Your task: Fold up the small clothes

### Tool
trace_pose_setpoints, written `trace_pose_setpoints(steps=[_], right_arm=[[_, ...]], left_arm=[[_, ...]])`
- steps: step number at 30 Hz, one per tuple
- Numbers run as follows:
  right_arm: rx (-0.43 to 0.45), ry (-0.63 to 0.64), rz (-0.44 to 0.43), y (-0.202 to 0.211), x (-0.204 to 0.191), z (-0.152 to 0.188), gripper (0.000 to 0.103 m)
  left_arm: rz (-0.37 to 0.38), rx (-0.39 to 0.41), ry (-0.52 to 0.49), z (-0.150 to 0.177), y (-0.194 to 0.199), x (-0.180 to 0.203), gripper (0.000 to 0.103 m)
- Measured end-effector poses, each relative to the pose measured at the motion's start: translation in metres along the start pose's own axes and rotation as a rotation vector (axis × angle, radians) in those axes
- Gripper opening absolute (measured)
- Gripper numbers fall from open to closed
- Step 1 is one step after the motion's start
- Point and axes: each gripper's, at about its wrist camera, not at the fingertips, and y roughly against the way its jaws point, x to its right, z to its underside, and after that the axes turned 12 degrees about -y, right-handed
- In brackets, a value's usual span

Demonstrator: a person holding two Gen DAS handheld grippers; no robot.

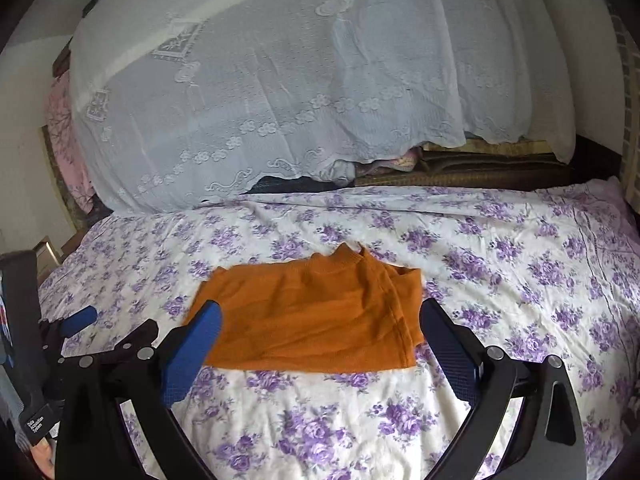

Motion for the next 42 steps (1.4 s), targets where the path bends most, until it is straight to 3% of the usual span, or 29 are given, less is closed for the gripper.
trace_pose_setpoints(steps=[4,7,13,18,24,27,30,34,38,40,42], right_arm=[[-0.030,0.040,-0.039,-0.007,-0.009,0.006,0.100],[-0.059,0.039,-0.005,-0.027,-0.006,0.005,0.099],[-0.148,-0.140,-0.002,-0.087,0.021,-0.021,0.099],[-0.164,-0.352,-0.125,-0.117,0.043,-0.036,0.099],[-0.248,-0.410,-0.359,-0.166,0.052,-0.022,0.099],[-0.291,-0.485,-0.457,-0.192,0.060,-0.017,0.100],[-0.325,-0.556,-0.492,-0.217,0.069,-0.016,0.100],[-0.331,-0.583,-0.419,-0.238,0.087,-0.015,0.095],[-0.202,-0.590,-0.220,-0.227,0.109,-0.027,0.096],[-0.193,-0.657,-0.294,-0.225,0.111,-0.031,0.097],[-0.237,-0.671,-0.454,-0.231,0.095,-0.037,0.097]], left_arm=[[-0.003,-0.010,-0.011,0.000,-0.006,0.001,0.098],[-0.009,-0.036,-0.023,-0.006,-0.023,0.000,0.098],[0.021,-0.079,0.025,-0.034,-0.064,-0.006,0.098],[0.072,-0.123,0.043,-0.041,-0.110,0.004,0.098],[0.158,-0.250,0.124,-0.033,-0.183,0.002,0.098],[0.175,-0.294,0.148,-0.027,-0.206,0.000,0.098],[0.133,-0.281,0.104,-0.028,-0.214,0.004,0.098],[0.030,-0.261,0.010,-0.031,-0.224,0.005,0.099],[0.115,-0.302,0.122,-0.031,-0.236,-0.019,0.099],[0.104,-0.267,0.184,-0.042,-0.226,-0.031,0.098],[0.167,-0.202,0.203,-0.053,-0.216,-0.033,0.098]])
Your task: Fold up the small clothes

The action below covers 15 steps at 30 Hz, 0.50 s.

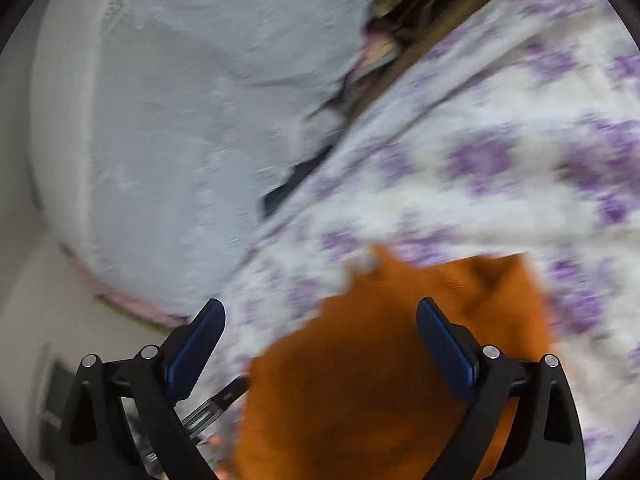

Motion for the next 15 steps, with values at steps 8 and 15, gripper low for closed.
trace_pose_setpoints(steps=[8,15], right_arm=[[-0.151,0.031,-0.043,-0.072,0.004,0.008,0.082],[-0.011,0.117,0.011,-0.039,-0.016,0.010,0.094]], left_arm=[[-0.001,-0.135,-0.064,-0.008,-0.067,0.016,0.099],[-0.029,-0.052,0.036,-0.011,-0.029,0.002,0.098]])
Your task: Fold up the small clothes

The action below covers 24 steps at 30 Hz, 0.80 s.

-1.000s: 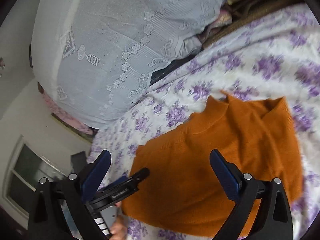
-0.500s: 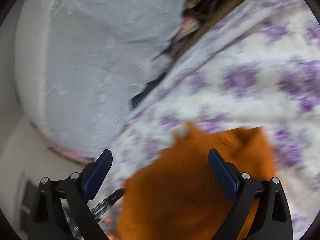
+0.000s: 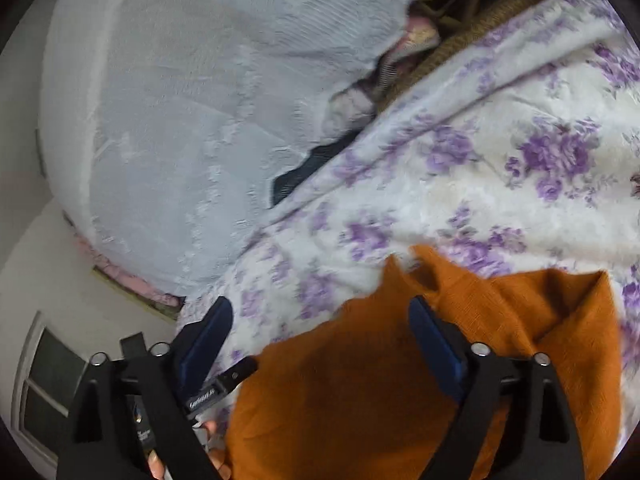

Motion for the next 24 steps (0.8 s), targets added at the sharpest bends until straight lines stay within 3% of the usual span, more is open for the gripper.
trace_pose_setpoints(steps=[2,3,6,7,11,17,20,21,24], right_arm=[[-0.072,0.021,-0.094,-0.002,-0.012,0.007,0.096],[-0.103,0.028,-0.117,-0.006,-0.015,0.011,0.097],[-0.159,0.019,-0.056,-0.024,-0.006,0.018,0.099],[-0.172,0.014,-0.013,-0.030,0.002,0.019,0.095],[-0.125,0.145,0.076,-0.021,-0.013,0.031,0.094],[-0.178,0.135,-0.056,0.019,-0.012,0.057,0.097],[-0.219,0.106,-0.029,0.024,0.006,0.064,0.094],[-0.216,0.131,-0.027,0.027,0.005,0.065,0.094],[-0.177,0.137,-0.011,0.044,0.000,0.072,0.095]], left_arm=[[0.118,0.010,0.029,0.001,0.006,0.003,0.098],[0.130,0.004,0.020,0.002,0.005,0.006,0.098],[0.030,-0.058,-0.084,0.006,-0.019,0.026,0.098],[0.009,-0.096,-0.110,0.009,-0.033,0.030,0.099],[-0.020,-0.056,-0.111,0.013,-0.017,0.033,0.098],[0.051,-0.010,-0.155,0.036,0.026,0.040,0.098],[0.033,-0.044,-0.198,0.062,0.021,0.042,0.099],[0.025,-0.004,-0.196,0.069,0.022,0.040,0.099],[0.027,-0.005,-0.185,0.075,0.040,0.038,0.098]])
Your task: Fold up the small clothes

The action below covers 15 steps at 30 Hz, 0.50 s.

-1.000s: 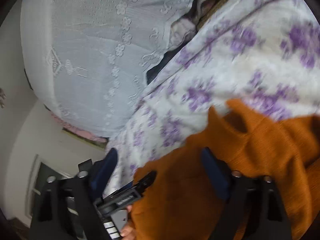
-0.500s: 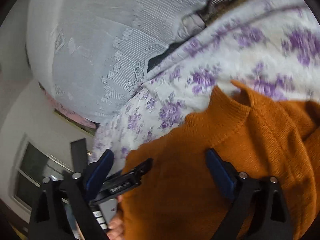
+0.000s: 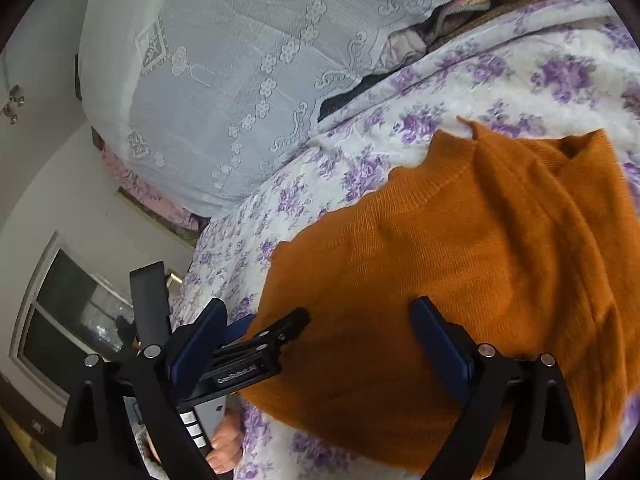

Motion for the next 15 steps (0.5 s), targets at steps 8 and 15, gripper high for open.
trace_pose_setpoints(steps=[8,15], right_arm=[[-0.067,-0.062,-0.004,0.023,0.019,0.036,0.095],[0.014,-0.027,0.013,0.057,0.009,0.048,0.095]], left_arm=[[0.051,-0.051,0.038,0.048,0.014,-0.005,0.099],[0.088,-0.039,0.097,0.068,0.038,-0.018,0.099]])
